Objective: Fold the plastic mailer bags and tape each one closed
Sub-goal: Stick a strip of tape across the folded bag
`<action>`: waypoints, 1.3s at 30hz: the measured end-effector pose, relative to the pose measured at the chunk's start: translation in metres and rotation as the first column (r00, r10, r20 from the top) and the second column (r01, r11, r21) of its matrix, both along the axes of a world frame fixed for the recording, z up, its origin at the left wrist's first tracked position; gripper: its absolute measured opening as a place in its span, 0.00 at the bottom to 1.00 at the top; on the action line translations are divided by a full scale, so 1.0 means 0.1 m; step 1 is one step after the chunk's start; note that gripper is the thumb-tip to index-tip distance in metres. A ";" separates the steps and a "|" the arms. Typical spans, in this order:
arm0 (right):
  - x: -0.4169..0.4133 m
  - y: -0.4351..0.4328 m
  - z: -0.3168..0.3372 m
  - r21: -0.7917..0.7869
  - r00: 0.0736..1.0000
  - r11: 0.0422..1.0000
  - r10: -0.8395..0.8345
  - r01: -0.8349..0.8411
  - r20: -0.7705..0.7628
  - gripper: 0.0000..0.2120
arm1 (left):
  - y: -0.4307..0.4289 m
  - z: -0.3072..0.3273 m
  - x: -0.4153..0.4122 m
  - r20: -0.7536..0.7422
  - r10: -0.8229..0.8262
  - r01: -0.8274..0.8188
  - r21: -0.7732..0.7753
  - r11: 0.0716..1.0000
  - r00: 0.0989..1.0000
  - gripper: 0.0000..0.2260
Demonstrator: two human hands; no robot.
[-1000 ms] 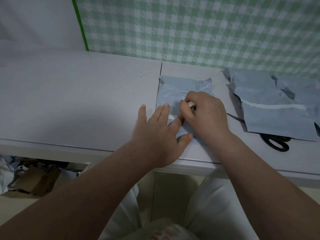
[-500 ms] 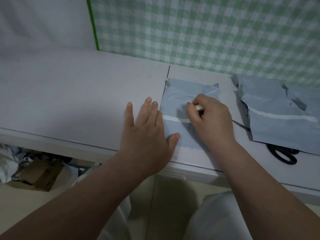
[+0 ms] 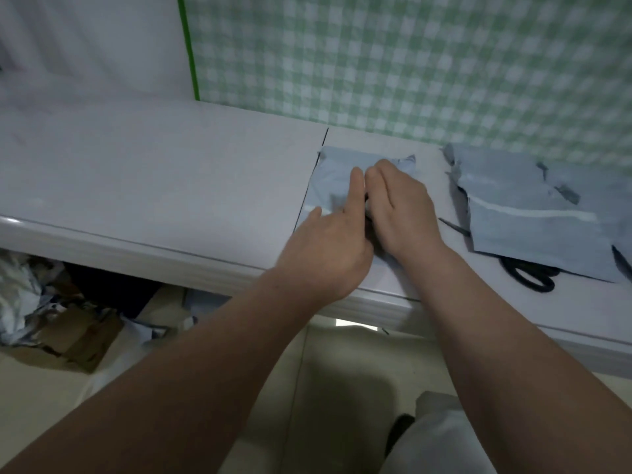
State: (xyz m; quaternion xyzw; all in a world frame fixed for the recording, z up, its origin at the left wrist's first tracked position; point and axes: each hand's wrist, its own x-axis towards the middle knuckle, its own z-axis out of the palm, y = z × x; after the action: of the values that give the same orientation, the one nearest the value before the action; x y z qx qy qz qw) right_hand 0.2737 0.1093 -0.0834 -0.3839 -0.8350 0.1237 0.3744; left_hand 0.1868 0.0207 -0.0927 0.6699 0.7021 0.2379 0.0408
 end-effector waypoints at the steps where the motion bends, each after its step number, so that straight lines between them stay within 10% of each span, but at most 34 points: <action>1: 0.00 0.00 0.00 -0.015 1.000 1.000 0.008 -0.008 -0.002 0.16 | 0.00 -0.02 -0.01 -0.016 0.002 -0.002 0.000 1.000 1.000 0.33; 9: 0.20 -0.01 0.08 -0.347 0.964 0.909 0.169 -0.232 -0.204 0.09 | 0.02 -0.05 -0.03 -0.077 -0.021 0.018 -0.037 0.999 0.997 0.34; 21: 0.47 0.18 -0.01 -0.309 0.975 0.925 0.203 -0.220 -0.089 0.07 | 0.06 -0.10 -0.04 -0.115 0.003 -0.015 -0.101 0.995 0.993 0.32; 39: 0.47 0.20 -0.04 -0.365 0.944 0.910 0.077 -0.198 -0.320 0.15 | 0.02 -0.04 -0.02 -0.285 0.038 -0.091 -0.172 0.981 0.958 0.34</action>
State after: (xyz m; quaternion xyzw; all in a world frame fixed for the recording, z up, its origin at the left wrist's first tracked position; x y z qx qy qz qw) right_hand 0.3210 0.1292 -0.0873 -0.3673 -0.7522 0.3712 0.4018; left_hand 0.1848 0.0226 -0.0962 0.6669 0.7412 0.0762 -0.0057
